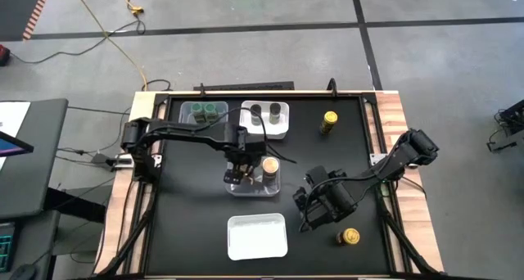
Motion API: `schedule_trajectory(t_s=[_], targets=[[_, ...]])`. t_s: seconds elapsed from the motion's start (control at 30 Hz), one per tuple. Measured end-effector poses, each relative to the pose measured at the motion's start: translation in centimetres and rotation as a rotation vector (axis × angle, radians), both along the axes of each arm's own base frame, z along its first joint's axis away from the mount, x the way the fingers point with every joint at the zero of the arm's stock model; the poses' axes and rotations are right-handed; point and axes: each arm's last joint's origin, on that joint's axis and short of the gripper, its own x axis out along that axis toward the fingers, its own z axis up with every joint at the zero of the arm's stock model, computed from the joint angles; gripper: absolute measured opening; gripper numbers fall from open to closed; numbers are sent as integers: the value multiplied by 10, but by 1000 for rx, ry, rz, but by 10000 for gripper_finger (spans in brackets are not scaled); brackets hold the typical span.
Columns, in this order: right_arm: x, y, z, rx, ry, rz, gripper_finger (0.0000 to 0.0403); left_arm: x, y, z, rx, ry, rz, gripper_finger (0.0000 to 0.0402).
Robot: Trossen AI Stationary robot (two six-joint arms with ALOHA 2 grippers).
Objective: Sort spices by type
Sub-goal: Put the brown seasoning bottle into the center transparent bin, then put the top yellow seasoning bottle into the bottom white bin
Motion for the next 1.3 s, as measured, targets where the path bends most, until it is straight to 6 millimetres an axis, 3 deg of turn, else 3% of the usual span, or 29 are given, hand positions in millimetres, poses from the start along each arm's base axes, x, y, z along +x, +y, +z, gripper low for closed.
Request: schedule_trajectory(t_s=[0.2,0.4,0.7,0.77,0.87,0.97,1.13,1.3], targets=[[1,1,0,6,-10,1,393,-15,0,21,9,-25,44,334],[6,0,0,22,-36,12,393,-44,-1,54,12,-62,89,334],[18,-5,1,69,-123,-21,393,-104,2,118,206,-273,105,334],[21,-9,1,70,-128,-35,393,-119,2,129,178,-339,197,334],[25,-16,1,71,-135,-62,393,-141,2,138,95,-449,199,334],[31,-26,1,90,-171,-125,393,-166,1,131,-7,-629,143,334],[41,-42,2,108,-222,-188,393,-216,2,92,5,-860,163,334],[47,-62,7,90,-212,-231,390,-252,0,62,-5,-1088,198,334]])
